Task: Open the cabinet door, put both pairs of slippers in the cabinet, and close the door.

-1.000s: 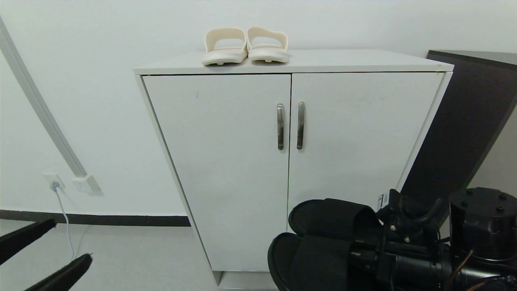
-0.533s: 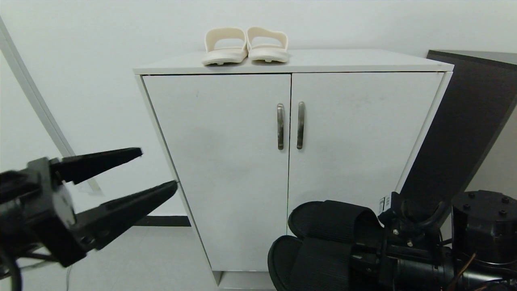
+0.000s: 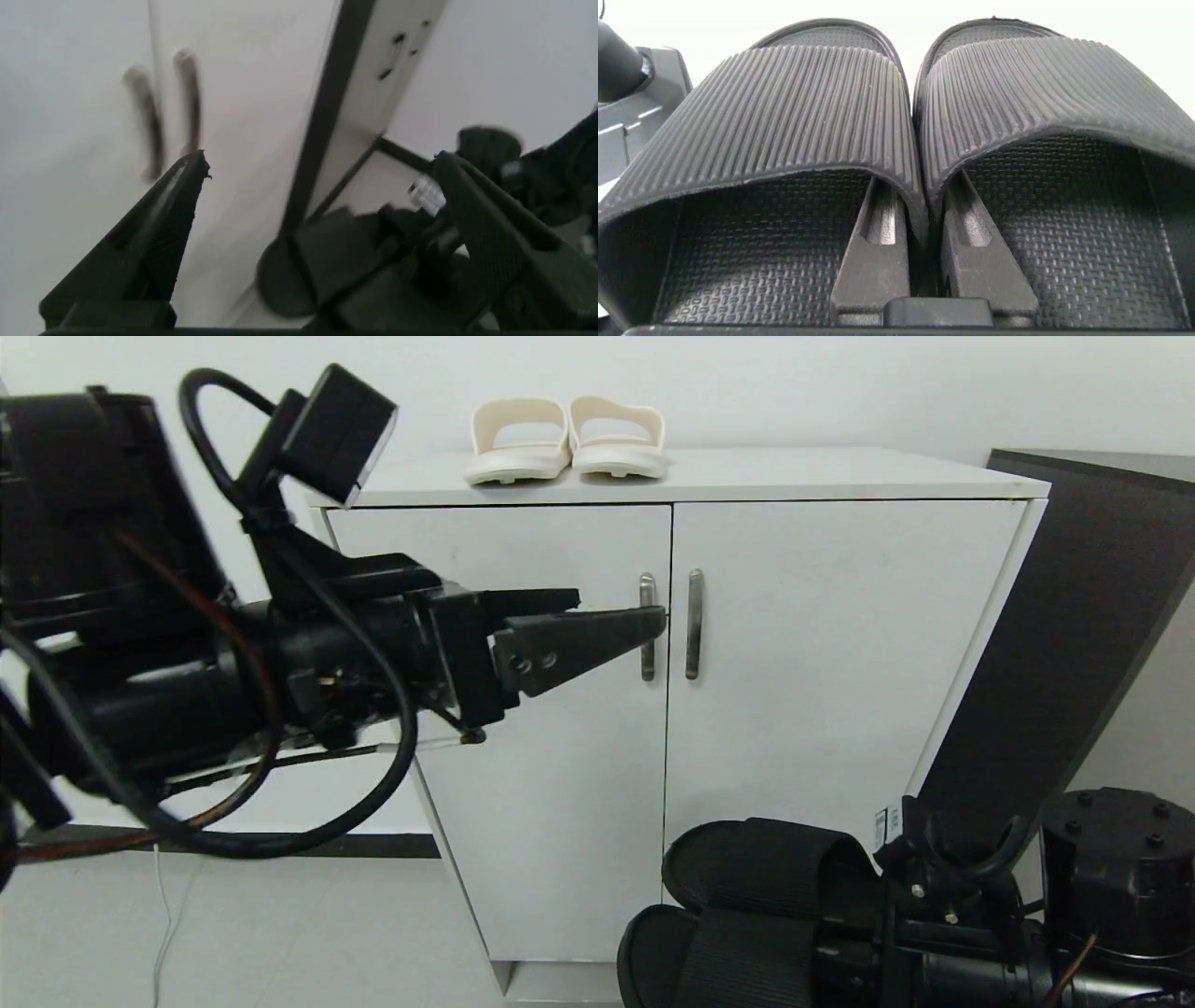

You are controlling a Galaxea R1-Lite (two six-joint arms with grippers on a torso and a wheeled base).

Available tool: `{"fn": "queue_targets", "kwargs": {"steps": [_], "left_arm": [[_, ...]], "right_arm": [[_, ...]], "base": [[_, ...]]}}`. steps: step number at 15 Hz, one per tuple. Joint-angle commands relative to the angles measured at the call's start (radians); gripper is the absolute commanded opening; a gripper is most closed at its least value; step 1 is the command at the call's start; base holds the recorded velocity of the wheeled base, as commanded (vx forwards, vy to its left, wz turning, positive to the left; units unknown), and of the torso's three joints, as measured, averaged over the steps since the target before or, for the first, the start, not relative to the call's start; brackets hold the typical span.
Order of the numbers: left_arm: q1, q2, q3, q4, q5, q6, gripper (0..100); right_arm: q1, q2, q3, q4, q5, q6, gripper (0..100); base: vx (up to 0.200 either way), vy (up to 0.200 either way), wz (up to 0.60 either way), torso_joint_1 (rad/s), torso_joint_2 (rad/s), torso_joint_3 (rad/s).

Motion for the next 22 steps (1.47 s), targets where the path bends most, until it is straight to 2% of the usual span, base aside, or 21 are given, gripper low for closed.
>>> {"fn": "queue_targets", "kwargs": {"steps": [1,2,5,9,10,11,15,19,20,22], "left_arm": [[-0.034,0.119,-0.095,0.002,-0.036,-0.012,100],[-0.048,0.141,-0.118,0.007,-0.051,-0.015,100],[-0.068,0.22,-0.19,0.007,-0.057,-0.055,100],[-0.083,0.279,-0.232,0.005,-0.06,-0.066,100],[-0.081,0.286,-0.25,0.005,-0.076,-0.106,100],[-0.074,0.296,-0.27,0.007,-0.125,-0.139,100],[-0.04,0.328,-0.292,0.008,-0.112,-0.141,100],[-0.032,0.342,-0.287,0.008,-0.037,-0.132,100],[-0.032,0.342,-0.287,0.008,0.0,-0.118,100],[-0.032,0.343,-0.29,0.011,0.018,-0.112,100]], "right_arm": [[0.001,0.007,0.007,-0.001,0.014,0.0,0],[0.001,0.009,0.01,-0.001,0.03,0.001,0],[0.002,0.024,0.015,-0.002,0.037,0.0,0],[0.005,0.032,0.015,-0.004,0.039,0.0,0],[0.005,0.032,0.015,-0.004,0.039,0.0,0],[0.005,0.033,0.015,-0.004,0.039,0.0,0],[0.005,0.036,0.015,-0.004,0.039,0.0,0],[0.005,0.046,0.015,-0.01,0.036,-0.002,0],[0.005,0.055,0.015,-0.014,0.034,-0.003,0],[0.005,0.059,0.013,-0.017,0.033,-0.006,0]], "base": [[0.0,0.0,0.0,0.0,0.0,0.0],[0.0,0.0,0.0,0.0,0.0,0.0],[0.0,0.0,0.0,0.0,0.0,0.0],[0.0,0.0,0.0,0.0,0.0,0.0],[0.0,0.0,0.0,0.0,0.0,0.0],[0.0,0.0,0.0,0.0,0.0,0.0],[0.0,0.0,0.0,0.0,0.0,0.0],[0.0,0.0,0.0,0.0,0.0,0.0],[0.0,0.0,0.0,0.0,0.0,0.0],[0.0,0.0,0.0,0.0,0.0,0.0]]}}
